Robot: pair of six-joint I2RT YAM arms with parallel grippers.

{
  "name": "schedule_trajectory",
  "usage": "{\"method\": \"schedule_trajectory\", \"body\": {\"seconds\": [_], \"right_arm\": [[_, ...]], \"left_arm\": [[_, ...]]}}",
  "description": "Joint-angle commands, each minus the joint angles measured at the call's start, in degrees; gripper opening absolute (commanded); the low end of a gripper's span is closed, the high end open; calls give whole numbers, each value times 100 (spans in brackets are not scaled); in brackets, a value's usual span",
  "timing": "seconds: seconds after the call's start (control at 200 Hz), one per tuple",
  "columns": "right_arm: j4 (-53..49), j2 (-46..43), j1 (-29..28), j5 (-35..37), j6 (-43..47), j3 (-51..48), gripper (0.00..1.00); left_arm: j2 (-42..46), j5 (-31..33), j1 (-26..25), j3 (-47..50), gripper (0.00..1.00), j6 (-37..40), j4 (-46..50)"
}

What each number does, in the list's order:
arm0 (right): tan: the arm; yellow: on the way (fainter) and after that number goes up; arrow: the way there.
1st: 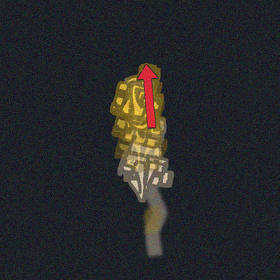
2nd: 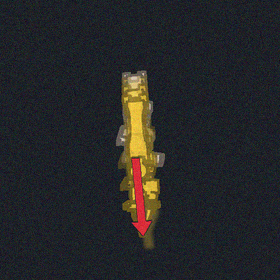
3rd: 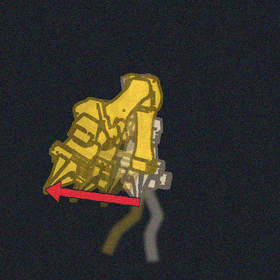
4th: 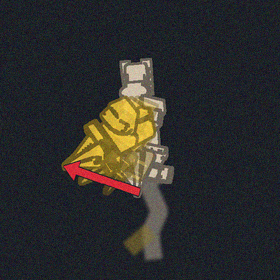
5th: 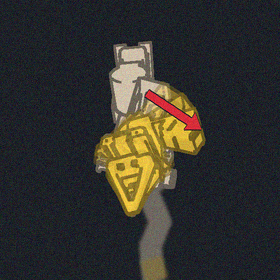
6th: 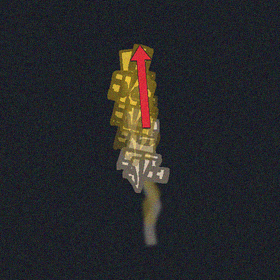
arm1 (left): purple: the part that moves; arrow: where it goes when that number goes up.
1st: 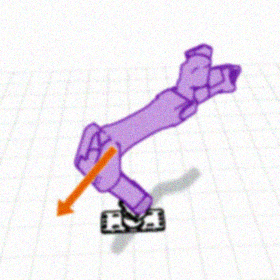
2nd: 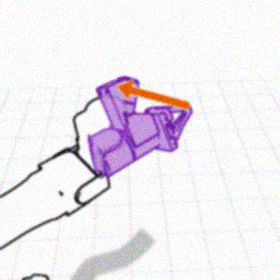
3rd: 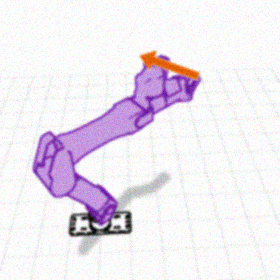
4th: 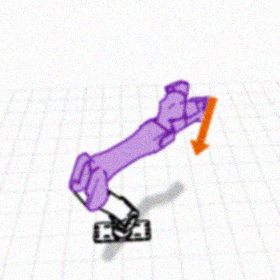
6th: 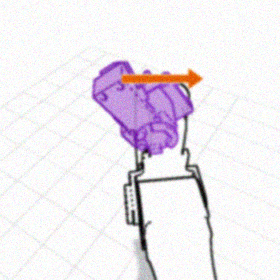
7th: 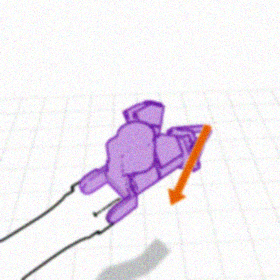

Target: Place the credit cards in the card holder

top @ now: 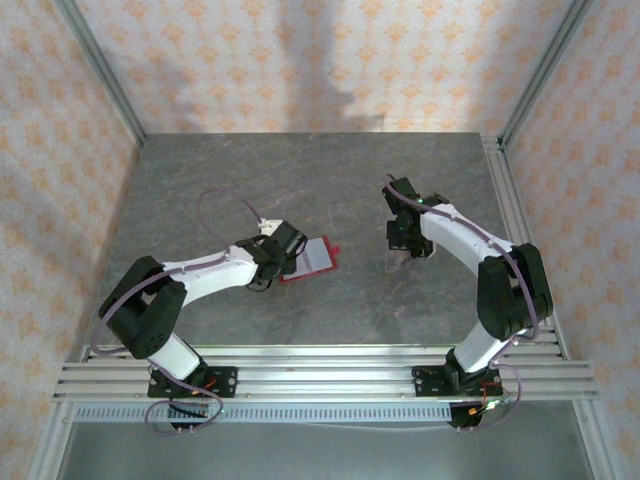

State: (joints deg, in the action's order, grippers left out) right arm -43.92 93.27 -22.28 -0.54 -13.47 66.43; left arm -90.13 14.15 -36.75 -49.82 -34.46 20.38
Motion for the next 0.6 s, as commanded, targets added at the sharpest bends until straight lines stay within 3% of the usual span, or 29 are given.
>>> {"method": "schedule_trajectory", "body": {"seconds": [0.0,0.29,0.596], "right_arm": [[-45,-157,33,185,-4,156,13],[-86,-255,42,28,3,166,0],[-191,-676,56,-379,-50,371,0]], "left_arm": [[30,147,-16,-126,68,-26,134],[39,125,-25,-136,68,5,173],[-21,80,-26,-108,68,102,282]]}}
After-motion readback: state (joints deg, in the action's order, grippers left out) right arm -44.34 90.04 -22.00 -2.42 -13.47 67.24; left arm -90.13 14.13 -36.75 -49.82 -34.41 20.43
